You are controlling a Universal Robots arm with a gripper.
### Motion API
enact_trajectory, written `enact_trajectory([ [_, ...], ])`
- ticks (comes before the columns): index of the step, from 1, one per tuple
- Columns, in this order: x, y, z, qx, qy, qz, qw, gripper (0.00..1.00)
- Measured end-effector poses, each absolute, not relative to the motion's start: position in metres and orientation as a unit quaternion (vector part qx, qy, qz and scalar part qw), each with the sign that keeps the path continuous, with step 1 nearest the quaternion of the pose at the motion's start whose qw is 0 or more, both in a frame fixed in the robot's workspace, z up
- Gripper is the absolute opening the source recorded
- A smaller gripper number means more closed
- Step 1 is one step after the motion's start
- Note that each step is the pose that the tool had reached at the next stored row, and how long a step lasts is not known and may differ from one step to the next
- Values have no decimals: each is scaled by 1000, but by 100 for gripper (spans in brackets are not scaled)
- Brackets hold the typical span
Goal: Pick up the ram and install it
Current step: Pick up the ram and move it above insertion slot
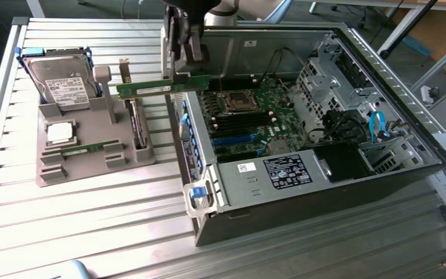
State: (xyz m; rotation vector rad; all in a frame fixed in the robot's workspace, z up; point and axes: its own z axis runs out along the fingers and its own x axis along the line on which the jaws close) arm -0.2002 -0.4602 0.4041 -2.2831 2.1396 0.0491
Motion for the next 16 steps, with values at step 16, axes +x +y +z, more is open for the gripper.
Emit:
enact_trajectory([
  [16,-161,-460,404,-730,684,16,6,12],
])
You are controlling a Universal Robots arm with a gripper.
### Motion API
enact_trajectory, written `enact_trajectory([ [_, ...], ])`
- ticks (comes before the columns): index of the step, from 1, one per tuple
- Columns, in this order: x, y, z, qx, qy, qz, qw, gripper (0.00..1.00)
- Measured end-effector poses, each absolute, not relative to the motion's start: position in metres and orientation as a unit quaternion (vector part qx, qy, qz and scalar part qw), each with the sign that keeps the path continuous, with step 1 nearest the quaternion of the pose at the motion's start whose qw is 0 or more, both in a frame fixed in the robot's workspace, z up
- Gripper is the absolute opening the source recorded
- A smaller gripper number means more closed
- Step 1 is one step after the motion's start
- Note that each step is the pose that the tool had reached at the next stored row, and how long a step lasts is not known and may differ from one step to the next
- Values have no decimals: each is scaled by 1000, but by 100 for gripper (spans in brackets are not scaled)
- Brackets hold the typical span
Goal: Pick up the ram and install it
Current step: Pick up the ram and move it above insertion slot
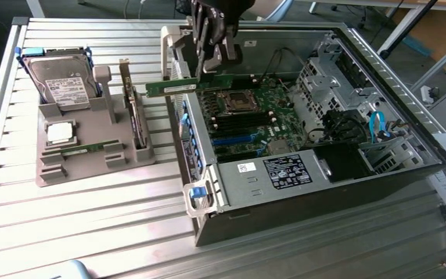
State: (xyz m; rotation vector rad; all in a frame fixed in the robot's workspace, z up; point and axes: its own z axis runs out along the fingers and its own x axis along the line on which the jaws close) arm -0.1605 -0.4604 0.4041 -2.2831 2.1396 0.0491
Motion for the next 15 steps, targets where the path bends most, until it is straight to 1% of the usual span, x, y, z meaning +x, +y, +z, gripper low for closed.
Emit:
enact_trajectory([
  [15,-131,-461,404,-730,684,16,6,12],
])
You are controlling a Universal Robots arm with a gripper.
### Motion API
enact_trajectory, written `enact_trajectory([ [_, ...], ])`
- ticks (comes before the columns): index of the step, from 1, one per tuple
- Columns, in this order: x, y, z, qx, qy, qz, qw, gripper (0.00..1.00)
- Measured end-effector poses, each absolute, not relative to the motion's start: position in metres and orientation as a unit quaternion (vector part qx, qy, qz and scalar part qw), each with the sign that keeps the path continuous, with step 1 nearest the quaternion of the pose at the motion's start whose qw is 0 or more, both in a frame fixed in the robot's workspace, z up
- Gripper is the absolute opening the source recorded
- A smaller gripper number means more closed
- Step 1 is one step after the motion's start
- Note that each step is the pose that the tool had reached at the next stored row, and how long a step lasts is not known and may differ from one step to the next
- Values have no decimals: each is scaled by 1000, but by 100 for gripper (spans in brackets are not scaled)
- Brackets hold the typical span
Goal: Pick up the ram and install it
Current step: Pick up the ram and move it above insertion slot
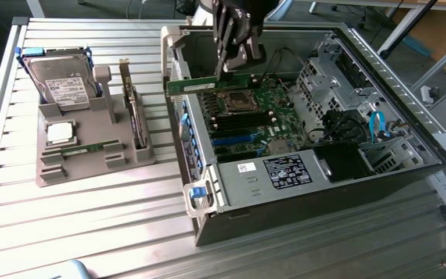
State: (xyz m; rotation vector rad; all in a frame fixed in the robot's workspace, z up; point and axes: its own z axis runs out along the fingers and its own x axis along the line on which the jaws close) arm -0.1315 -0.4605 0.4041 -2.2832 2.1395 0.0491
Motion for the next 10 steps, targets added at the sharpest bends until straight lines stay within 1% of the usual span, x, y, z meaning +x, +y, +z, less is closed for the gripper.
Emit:
enact_trajectory([
  [10,-111,-461,404,-730,684,16,6,12],
])
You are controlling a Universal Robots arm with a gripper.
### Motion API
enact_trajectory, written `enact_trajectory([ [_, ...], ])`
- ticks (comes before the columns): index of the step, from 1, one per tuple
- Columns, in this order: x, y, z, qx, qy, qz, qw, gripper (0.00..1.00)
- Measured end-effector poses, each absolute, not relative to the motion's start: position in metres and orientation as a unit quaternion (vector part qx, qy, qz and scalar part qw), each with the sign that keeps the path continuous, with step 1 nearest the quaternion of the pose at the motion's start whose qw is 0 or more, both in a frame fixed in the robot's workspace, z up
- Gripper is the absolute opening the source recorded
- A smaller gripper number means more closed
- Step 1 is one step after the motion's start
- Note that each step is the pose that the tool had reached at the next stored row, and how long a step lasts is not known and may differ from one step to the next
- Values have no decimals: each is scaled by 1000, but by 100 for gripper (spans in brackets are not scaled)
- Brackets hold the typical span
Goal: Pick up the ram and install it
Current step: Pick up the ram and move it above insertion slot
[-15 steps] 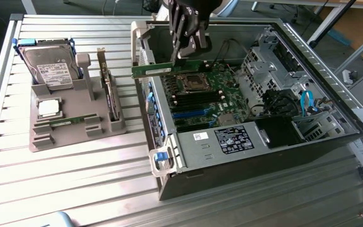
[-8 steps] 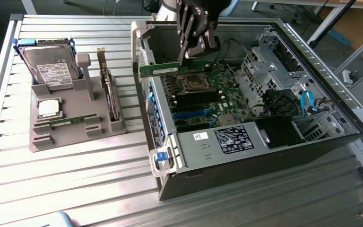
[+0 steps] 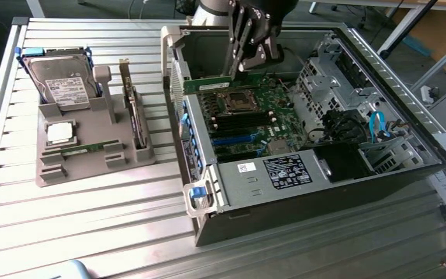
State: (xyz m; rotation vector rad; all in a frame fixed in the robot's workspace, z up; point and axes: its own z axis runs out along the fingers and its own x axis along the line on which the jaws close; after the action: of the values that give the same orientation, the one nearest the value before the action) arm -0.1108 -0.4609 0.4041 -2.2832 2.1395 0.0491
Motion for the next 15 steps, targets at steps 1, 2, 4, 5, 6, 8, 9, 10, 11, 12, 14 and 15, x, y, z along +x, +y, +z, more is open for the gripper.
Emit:
enact_trajectory([
  [1,-109,-461,404,-730,684,16,6,12],
  [2,-107,-461,404,-730,684,16,6,12],
  [4,-103,-461,404,-730,684,16,6,12],
  [5,-101,-461,404,-730,684,16,6,12],
  [6,-99,-461,404,-730,684,16,6,12],
  [8,-95,-461,404,-730,684,16,6,12],
  [9,-92,-461,404,-730,684,16,6,12],
  [10,-90,-461,404,-730,684,16,6,12],
  [11,-87,-461,404,-730,684,16,6,12],
  [12,-85,-461,404,-730,684,16,6,12],
  [14,-80,-462,404,-730,684,16,6,12],
  [15,-78,-462,404,-730,684,16,6,12],
])
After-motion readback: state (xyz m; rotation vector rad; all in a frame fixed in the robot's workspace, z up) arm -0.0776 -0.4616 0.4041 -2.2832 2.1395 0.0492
